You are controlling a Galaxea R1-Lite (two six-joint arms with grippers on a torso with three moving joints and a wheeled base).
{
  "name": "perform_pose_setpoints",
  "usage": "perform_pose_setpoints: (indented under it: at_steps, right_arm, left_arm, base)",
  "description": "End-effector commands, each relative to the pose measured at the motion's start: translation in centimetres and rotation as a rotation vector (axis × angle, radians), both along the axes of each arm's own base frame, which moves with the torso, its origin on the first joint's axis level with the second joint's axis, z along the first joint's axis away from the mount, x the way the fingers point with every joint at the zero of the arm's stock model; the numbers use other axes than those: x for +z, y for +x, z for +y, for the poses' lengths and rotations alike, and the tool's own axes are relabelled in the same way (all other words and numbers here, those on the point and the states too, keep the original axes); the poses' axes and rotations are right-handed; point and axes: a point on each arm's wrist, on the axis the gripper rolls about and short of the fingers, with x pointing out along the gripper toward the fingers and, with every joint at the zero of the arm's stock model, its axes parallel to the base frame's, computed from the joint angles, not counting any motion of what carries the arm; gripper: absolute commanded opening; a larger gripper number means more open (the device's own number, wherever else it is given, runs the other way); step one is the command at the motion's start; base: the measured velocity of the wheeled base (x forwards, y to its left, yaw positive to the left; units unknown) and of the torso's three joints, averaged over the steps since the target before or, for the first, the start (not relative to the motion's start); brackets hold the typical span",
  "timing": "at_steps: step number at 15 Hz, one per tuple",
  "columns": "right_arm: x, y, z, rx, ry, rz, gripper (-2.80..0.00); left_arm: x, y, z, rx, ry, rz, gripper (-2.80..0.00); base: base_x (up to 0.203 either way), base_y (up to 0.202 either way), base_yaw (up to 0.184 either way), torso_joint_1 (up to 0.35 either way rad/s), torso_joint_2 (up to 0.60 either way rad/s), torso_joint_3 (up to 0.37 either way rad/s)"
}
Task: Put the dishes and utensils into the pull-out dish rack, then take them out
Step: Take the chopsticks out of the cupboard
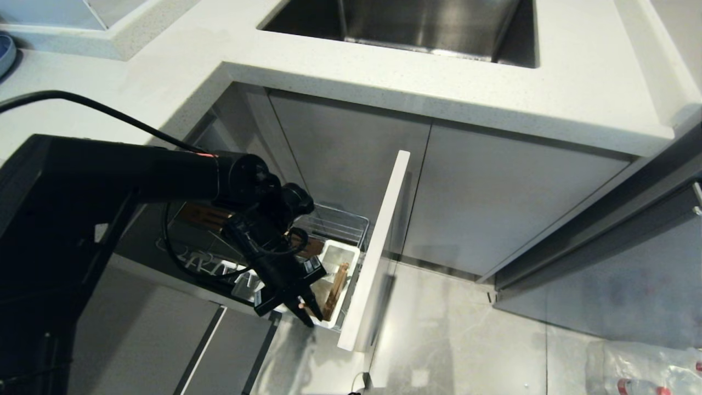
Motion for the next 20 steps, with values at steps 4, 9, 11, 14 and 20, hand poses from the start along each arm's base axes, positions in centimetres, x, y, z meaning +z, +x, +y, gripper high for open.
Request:
perform_pose_setpoints:
  at_steps: [4, 9, 11, 14, 20]
  right_arm:
    - [0.0, 0.0, 0.0, 0.0, 0.0, 0.002, -2.8]
    - [0.0, 0.0, 0.0, 0.0, 0.0, 0.002, -2.8]
    - [0.0, 0.0, 0.0, 0.0, 0.0, 0.002, -2.8]
    - [0.0, 0.0, 0.0, 0.0, 0.0, 0.002, -2.8]
    - [0.0, 0.0, 0.0, 0.0, 0.0, 0.002, -2.8]
  left_arm:
    - [3.2, -1.9, 0.2, -0.008, -0.028, -0.051, -2.8]
    - [6.2, -3.9, 0.6, -0.006, -0.061, -0.119, -2.8]
    - [7.4, -4.8, 0.8, 0.001, -0.074, -0.143, -2.8]
    - [9.1, -6.2, 1.1, 0.004, -0.096, -0.183, -2.8]
    - [13.4, -9.9, 1.4, 0.024, -0.142, -0.216, -2.8]
  base:
    - [0.0, 0.0, 0.0, 0.0, 0.0, 0.0]
    - [0.0, 0.0, 0.0, 0.0, 0.0, 0.0]
    - [0.0, 0.0, 0.0, 0.0, 0.0, 0.0]
    - [0.0, 0.0, 0.0, 0.0, 0.0, 0.0]
    - [0.0, 0.0, 0.0, 0.0, 0.0, 0.0]
